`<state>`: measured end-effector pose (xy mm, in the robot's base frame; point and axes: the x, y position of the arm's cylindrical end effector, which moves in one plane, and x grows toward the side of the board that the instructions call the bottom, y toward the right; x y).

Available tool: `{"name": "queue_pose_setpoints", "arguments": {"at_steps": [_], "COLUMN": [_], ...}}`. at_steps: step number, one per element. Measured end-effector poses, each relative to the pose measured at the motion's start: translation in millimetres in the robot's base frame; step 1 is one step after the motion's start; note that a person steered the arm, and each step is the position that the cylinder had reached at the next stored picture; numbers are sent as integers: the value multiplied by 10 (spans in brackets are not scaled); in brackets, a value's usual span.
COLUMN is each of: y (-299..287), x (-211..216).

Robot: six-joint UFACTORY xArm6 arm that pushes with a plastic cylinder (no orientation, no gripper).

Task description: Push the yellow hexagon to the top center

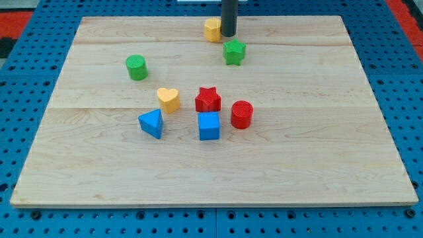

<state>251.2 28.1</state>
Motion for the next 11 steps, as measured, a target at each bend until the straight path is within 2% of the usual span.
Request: {"name": "queue_pose_setpoints", "arguments": {"at_steps": [2, 3, 11], "y": [-299, -300, -300], "x": [455, 455, -202]}}
